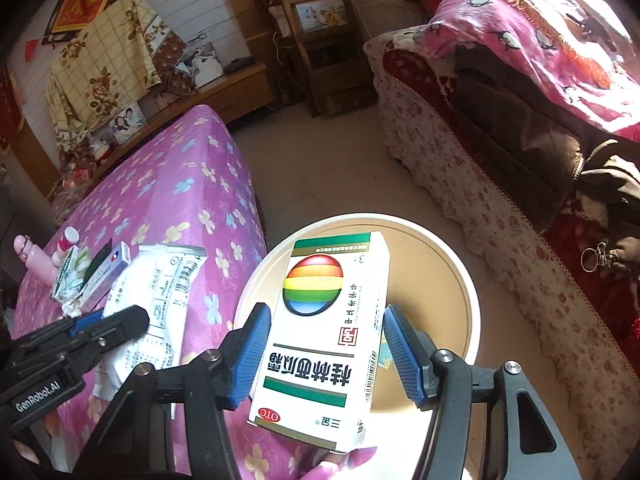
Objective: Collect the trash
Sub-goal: 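Carry the box and wrapper over the bin and open both tools to drop them, then return to the table and grasp the crumpled white tissue with the left tool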
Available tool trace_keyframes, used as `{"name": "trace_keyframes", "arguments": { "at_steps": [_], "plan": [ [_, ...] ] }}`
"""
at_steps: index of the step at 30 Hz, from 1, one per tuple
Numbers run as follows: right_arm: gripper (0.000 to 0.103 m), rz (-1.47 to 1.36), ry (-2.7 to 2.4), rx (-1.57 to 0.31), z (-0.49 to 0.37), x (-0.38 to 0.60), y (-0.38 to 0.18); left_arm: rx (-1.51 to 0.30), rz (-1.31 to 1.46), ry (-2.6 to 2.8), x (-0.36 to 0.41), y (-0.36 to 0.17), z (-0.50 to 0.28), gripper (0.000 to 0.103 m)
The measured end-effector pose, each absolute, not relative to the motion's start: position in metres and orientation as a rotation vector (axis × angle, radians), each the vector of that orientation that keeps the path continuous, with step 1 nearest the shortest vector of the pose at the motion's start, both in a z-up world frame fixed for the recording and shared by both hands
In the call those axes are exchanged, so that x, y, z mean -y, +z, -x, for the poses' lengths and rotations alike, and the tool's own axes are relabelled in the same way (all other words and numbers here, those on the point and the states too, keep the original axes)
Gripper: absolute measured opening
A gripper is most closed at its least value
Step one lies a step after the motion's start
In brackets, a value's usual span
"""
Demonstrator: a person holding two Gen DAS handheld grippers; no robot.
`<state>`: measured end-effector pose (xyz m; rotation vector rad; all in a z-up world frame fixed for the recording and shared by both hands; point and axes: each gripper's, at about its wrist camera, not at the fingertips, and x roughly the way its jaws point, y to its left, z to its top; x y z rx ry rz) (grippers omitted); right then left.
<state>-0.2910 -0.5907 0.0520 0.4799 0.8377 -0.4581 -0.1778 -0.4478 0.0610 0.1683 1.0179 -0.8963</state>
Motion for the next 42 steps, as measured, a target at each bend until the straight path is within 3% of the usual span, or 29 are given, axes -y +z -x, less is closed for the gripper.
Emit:
{"name": "trace_keyframes", "arguments": {
  "at_steps": [3, 5, 7, 8, 42],
  "plan": [
    [0.063, -0.486, -0.505, -0.839, 0.291, 0.598, 0.051, -1.023, -0.152, -0.91, 0.45, 0.059, 0.177, 0.034],
    [0.069, -0.524, -0.51, -0.833, 0.293, 0.604, 0.049, -1.034, -0.13, -0.928, 0.451, 0.058, 0.176, 0.042],
    [0.073, -0.541, -0.516, -0.83, 0.295, 0.604, 0.049, -1.041, -0.11, -0.932, 0.449, 0.057, 0.175, 0.059],
    [0.073, -0.539, -0.518, -0.827, 0.295, 0.604, 0.049, -1.045, -0.099, -0.936, 0.447, 0.057, 0.175, 0.062],
    [0.073, -0.364, -0.327, -0.811, 0.253, 0.506, 0.076, -0.934, -0.131, -0.682, 0.329, 0.075, 0.148, 0.062]
  ]
}}
